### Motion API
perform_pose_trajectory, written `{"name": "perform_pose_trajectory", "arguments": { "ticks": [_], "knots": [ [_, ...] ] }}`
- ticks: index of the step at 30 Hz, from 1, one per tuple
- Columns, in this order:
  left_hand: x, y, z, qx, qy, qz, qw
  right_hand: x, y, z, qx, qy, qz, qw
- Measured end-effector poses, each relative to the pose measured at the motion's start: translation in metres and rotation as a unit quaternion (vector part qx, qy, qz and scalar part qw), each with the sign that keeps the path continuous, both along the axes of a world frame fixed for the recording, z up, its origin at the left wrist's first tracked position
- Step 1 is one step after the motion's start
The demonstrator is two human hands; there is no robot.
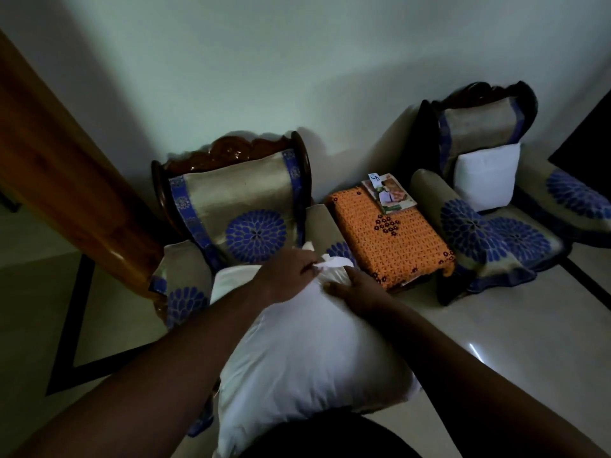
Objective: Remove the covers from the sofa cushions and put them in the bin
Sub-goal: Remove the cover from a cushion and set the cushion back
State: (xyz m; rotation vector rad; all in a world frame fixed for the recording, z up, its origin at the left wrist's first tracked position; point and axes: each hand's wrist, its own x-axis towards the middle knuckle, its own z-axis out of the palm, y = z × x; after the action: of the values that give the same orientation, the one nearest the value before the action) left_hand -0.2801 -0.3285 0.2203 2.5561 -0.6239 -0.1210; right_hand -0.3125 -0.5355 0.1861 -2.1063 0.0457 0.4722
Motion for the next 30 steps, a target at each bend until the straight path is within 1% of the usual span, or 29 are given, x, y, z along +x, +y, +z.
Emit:
{"name": "perform_pose_trajectory", "arguments": {
  "ticks": [2, 4, 6, 9, 10, 11, 13, 15, 16, 17, 18, 20, 21, 22, 23, 24, 26, 27, 28, 29, 30],
  "knots": [
    [-0.022, -0.001, 0.004, -0.093, 0.034, -0.038, 0.994, 0.009, -0.005, -0.003, -0.044, -0.013, 0.006, 0.999],
    [-0.041, 0.011, -0.003, -0.155, 0.101, -0.017, 0.983, 0.014, -0.009, -0.010, -0.077, -0.019, 0.040, 0.996],
    [-0.055, 0.023, -0.015, -0.189, 0.154, 0.012, 0.970, 0.011, -0.007, -0.020, -0.098, 0.005, 0.067, 0.993],
    [-0.063, 0.026, -0.033, -0.228, 0.188, 0.046, 0.954, -0.001, -0.007, -0.027, -0.109, 0.013, 0.065, 0.992],
    [-0.062, 0.025, -0.037, -0.231, 0.192, 0.051, 0.952, -0.007, -0.011, -0.026, -0.091, 0.007, 0.056, 0.994],
    [-0.060, 0.027, -0.040, -0.229, 0.193, 0.053, 0.953, -0.014, -0.016, -0.023, -0.053, -0.003, 0.030, 0.998],
    [-0.057, 0.031, -0.044, -0.235, 0.192, 0.056, 0.951, -0.031, -0.031, -0.026, 0.056, -0.045, -0.076, 0.994],
    [-0.054, 0.035, -0.044, -0.265, 0.191, 0.067, 0.943, -0.052, -0.039, -0.037, 0.104, -0.095, -0.236, 0.962],
    [-0.053, 0.036, -0.044, -0.274, 0.193, 0.063, 0.940, -0.059, -0.040, -0.048, 0.086, -0.093, -0.315, 0.941],
    [-0.053, 0.035, -0.043, -0.276, 0.196, 0.051, 0.940, -0.062, -0.041, -0.058, 0.057, -0.087, -0.357, 0.928],
    [-0.053, 0.034, -0.044, -0.274, 0.197, 0.036, 0.941, -0.062, -0.040, -0.069, 0.028, -0.059, -0.363, 0.930],
    [-0.054, 0.031, -0.046, -0.277, 0.198, 0.024, 0.940, -0.055, -0.035, -0.079, 0.054, 0.054, -0.299, 0.951],
    [-0.055, 0.032, -0.049, -0.283, 0.195, 0.032, 0.939, -0.051, -0.032, -0.077, 0.062, 0.123, -0.248, 0.959],
    [-0.055, 0.035, -0.054, -0.281, 0.188, 0.047, 0.940, -0.048, -0.031, -0.074, 0.043, 0.170, -0.204, 0.963],
    [-0.056, 0.040, -0.059, -0.260, 0.175, 0.062, 0.948, -0.047, -0.034, -0.072, 0.022, 0.174, -0.168, 0.970],
    [-0.058, 0.047, -0.066, -0.216, 0.161, 0.073, 0.960, -0.050, -0.036, -0.067, 0.008, 0.160, -0.158, 0.974],
    [-0.062, 0.061, -0.081, -0.114, 0.150, 0.085, 0.978, -0.056, -0.037, -0.060, 0.036, 0.102, -0.192, 0.975],
    [-0.063, 0.065, -0.086, -0.094, 0.158, 0.095, 0.978, -0.056, -0.035, -0.056, 0.074, 0.082, -0.231, 0.967],
    [-0.062, 0.067, -0.091, -0.094, 0.167, 0.114, 0.975, -0.052, -0.029, -0.052, 0.094, 0.069, -0.275, 0.954],
    [-0.058, 0.066, -0.093, -0.102, 0.176, 0.140, 0.969, -0.044, -0.022, -0.051, 0.112, 0.063, -0.315, 0.940],
    [-0.051, 0.066, -0.096, -0.116, 0.182, 0.170, 0.962, -0.035, -0.012, -0.044, 0.113, 0.066, -0.334, 0.934]
  ]
}}
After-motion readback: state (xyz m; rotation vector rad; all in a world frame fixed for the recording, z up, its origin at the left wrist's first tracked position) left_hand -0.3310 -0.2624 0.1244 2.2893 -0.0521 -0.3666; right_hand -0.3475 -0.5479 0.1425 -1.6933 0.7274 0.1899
